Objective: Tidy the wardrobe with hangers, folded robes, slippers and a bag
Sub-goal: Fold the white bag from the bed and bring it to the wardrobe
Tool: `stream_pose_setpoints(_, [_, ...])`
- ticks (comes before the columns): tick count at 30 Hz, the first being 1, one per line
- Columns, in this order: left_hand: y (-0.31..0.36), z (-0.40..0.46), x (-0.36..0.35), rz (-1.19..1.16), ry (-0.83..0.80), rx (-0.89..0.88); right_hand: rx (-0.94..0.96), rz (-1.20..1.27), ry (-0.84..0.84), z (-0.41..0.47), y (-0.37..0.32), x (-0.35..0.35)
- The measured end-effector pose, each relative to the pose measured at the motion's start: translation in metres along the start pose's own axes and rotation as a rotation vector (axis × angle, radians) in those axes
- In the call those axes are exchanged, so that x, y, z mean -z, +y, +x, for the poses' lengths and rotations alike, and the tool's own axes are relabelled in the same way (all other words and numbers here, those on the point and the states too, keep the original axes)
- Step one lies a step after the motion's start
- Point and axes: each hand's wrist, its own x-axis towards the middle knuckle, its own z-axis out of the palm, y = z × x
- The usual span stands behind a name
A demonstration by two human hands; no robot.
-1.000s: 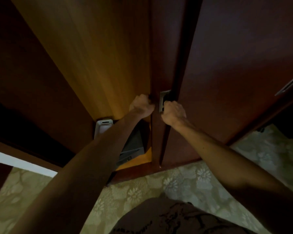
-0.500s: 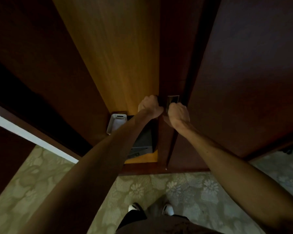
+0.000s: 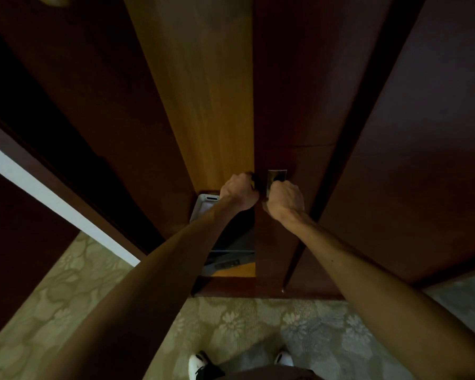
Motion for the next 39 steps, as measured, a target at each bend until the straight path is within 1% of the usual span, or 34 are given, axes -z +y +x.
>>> stream_pose_setpoints(10, [-0.069, -0.003, 0.040, 0.039, 0.020, -0.005, -0.009, -0.005, 0.022, -0.006, -0.076, -0.024])
stream_pose_setpoints(15, [-0.110, -0.006, 0.059, 0.031, 0.040, -0.004, -0.002, -0.008, -0.010, -0.010, -0.118, -0.036])
stream_pose_setpoints(23, [-0.169, -0.019, 0.085, 0.034, 0.078, 0.049, 0.040, -0.001, -0.037, -0.012, -0.179, -0.061])
stream_pose_setpoints(29, [-0.195, -0.038, 0.098, 0.172, 0.116, 0.123, 0.088, -0.012, -0.042, -0.015, -0.218, -0.074])
stream_pose_setpoints(31, [-0.202, -0.043, 0.104, 0.198, 0.124, 0.137, 0.110, -0.051, -0.031, -0.018, -0.231, -0.079])
stream_pose_setpoints(35, [-0.215, -0.051, 0.115, 0.191, 0.146, 0.138, 0.144, -0.113, -0.005, -0.020, -0.253, -0.090])
stream_pose_setpoints(39, [-0.228, -0.057, 0.124, 0.187, 0.194, 0.155, 0.161, -0.128, -0.027, -0.019, -0.274, -0.094])
